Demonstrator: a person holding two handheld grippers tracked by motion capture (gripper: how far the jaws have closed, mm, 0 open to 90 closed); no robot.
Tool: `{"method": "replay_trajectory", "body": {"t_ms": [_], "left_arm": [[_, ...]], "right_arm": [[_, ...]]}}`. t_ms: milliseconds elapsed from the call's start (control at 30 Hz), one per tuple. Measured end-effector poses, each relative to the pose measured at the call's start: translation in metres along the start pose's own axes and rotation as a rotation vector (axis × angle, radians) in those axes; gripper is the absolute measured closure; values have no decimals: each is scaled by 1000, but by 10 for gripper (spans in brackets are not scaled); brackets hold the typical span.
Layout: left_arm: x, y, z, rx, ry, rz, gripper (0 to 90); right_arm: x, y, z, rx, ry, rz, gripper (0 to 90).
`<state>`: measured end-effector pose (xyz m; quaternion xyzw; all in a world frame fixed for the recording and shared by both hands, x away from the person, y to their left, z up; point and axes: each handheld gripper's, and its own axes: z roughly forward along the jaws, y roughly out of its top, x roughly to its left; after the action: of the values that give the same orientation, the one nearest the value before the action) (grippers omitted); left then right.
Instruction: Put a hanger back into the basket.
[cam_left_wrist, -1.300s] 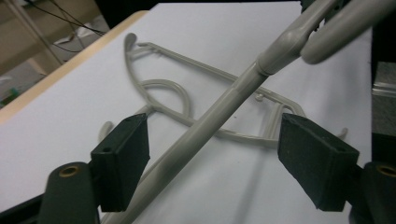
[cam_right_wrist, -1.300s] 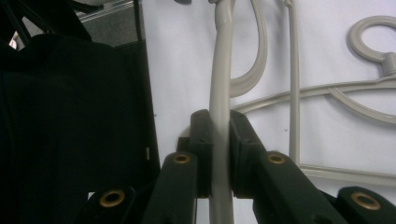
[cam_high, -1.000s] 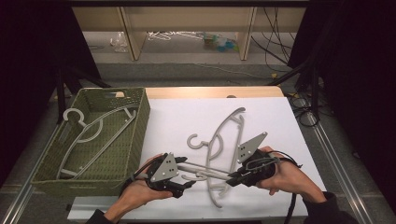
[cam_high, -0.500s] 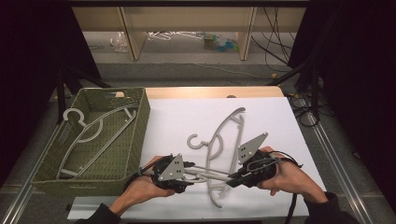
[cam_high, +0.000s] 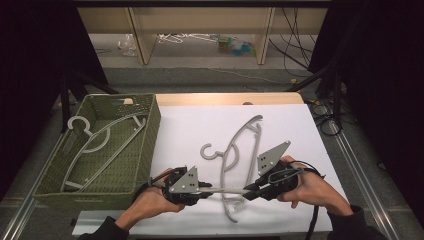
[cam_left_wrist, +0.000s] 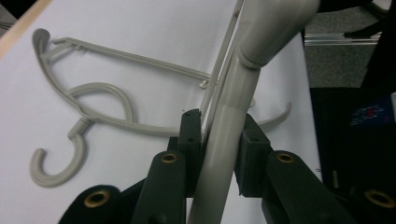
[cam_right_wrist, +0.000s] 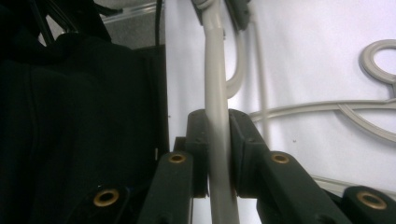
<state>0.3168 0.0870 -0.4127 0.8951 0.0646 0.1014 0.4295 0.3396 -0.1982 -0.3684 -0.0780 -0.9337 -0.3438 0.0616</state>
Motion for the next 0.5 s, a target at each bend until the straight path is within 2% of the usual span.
{"method": "replay_trajectory", "body": {"t_ms": [100,133,233,333,500], "left_arm": [[-1,3,-2,10,-12,-7,758],[-2,4,-3,13,-18,-28,760],[-2,4,-4,19,-28,-40,763],[-3,4,-5,16,-45,-82,769],[-3,6,-8,22,-63,-112,777]], "right_arm": [[-1,-1,0,-5,3,2,789],[-2,-2,0,-12,5,1,780],[-3,-2,1,-12,2,3,775],[-5,-4,4,-7,0,15,757],[-7,-5,8,7,-4,27,734]]}}
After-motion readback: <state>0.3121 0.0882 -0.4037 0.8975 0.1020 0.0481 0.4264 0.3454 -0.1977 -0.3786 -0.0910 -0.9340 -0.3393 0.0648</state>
